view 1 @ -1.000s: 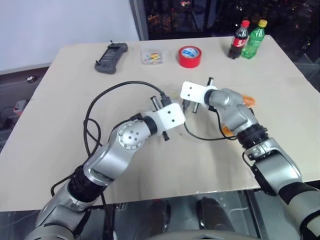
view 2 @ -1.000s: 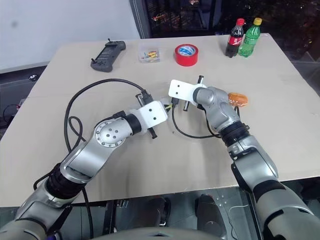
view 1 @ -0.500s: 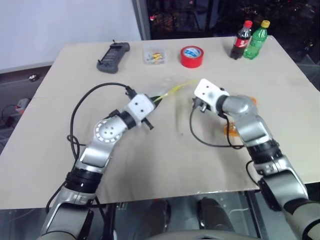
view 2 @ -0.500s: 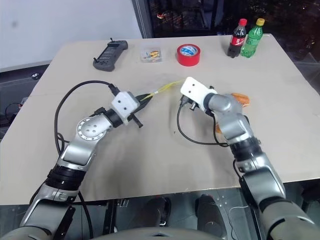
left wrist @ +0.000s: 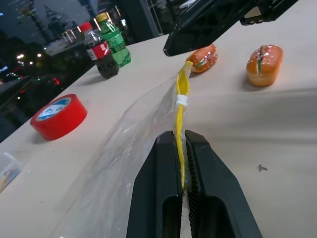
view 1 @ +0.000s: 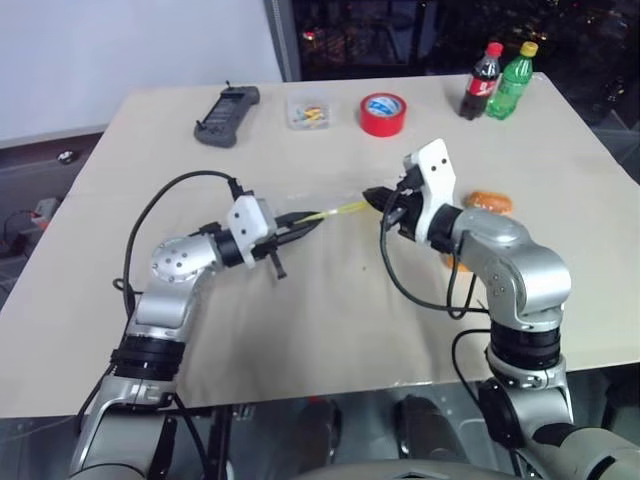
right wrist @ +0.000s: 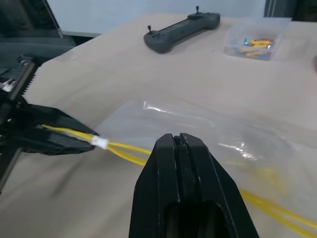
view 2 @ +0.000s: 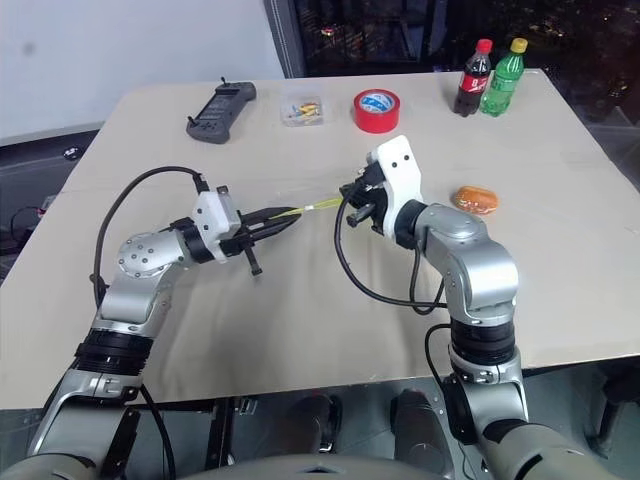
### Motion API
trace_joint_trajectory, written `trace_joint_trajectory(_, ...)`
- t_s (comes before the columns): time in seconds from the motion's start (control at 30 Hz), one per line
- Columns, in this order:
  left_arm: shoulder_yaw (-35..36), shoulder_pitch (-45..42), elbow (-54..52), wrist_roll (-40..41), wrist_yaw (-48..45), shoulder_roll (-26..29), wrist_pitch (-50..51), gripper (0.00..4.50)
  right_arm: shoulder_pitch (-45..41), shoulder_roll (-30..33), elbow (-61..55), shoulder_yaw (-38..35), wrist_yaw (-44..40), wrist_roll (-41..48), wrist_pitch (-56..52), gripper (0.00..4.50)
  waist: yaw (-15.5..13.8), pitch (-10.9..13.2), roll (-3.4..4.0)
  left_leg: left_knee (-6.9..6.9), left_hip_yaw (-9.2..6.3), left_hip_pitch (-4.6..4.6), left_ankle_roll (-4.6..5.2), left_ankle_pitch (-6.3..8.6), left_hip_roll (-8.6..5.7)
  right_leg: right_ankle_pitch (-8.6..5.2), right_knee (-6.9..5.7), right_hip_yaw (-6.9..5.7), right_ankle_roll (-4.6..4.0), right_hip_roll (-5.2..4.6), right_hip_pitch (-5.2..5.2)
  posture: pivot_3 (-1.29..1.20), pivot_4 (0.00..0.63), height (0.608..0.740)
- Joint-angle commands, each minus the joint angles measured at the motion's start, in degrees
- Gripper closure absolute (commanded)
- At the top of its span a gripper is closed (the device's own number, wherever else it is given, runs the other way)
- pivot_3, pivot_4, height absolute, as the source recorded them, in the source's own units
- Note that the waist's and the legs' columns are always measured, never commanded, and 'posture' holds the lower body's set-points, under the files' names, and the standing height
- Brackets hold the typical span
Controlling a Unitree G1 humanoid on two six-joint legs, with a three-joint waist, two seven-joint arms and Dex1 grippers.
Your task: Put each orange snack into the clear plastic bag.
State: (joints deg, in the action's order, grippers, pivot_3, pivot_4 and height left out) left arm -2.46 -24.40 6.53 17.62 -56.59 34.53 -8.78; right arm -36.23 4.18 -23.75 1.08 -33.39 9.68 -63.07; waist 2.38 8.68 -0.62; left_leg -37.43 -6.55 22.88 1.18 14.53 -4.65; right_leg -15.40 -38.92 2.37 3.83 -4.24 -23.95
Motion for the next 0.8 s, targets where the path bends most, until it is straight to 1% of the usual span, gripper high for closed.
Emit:
trace_joint_trajectory(0.03, 1.62, -0.90, -1.58, 0.92, -0.06, -0.01, 0.82, 4.50, 0.35, 0.74, -4.66, 1.95, -0.01, 3.88, -1.20, 4.49, 0.10, 0.00, 0.00, 0.00, -0.02, 0.00, 0.00, 0.00, 0.03, 0.00, 0.00, -0.01, 0.00, 0.01, 0.00, 0.00, 0.150, 0.740)
trace_joint_trajectory(0.23, 1.67, -0.12, -3.98, 0.97, 0.22, -0.04, 2.19, 4.50, 0.35, 1.92, -4.06, 3.52, 1.95, 6.38, -0.84, 4.49, 0.08, 0.00, 0.00, 0.00, -0.01, 0.00, 0.00, 0.00, 0.03, 0.00, 0.00, -0.01, 0.00, 0.03, 0.01, 0.00, 0.150, 0.740)
trace_joint_trajectory(0.57, 1.31, 1.46, -7.01, 1.03, -1.66, 0.70, 1.83, 4.50, -0.24, 1.70, 3.14, 4.81, 5.42, 7.07, 4.09, 4.49, 0.11, 0.00, -0.01, 0.00, 0.00, -0.01, 0.00, 0.00, 0.03, 0.00, 0.00, -0.01, 0.00, 0.03, 0.01, 0.00, 0.150, 0.740)
trace_joint_trajectory(0.67, 1.37, 2.07, -7.37, 0.98, -2.38, 0.87, 1.37, 4.50, -0.42, 0.07, 4.99, 3.17, 7.01, 8.31, 4.49, 4.49, 0.11, 0.00, 0.00, 0.00, -0.01, -0.01, 0.00, 0.00, 0.03, 0.00, 0.00, -0.01, 0.00, 0.03, 0.01, 0.00, 0.150, 0.740)
trace_joint_trajectory(0.8, 1.16, 2.83, -7.48, 1.27, -4.36, 1.22, 0.60, 4.50, -0.59, -6.40, 9.26, -3.33, 10.38, 12.95, 4.13, 4.49, 0.14, 0.00, 0.00, 0.01, -0.01, -0.01, 0.00, 0.00, 0.05, 0.00, -0.01, 0.01, 0.00, 0.04, 0.01, 0.00, 0.150, 0.740)
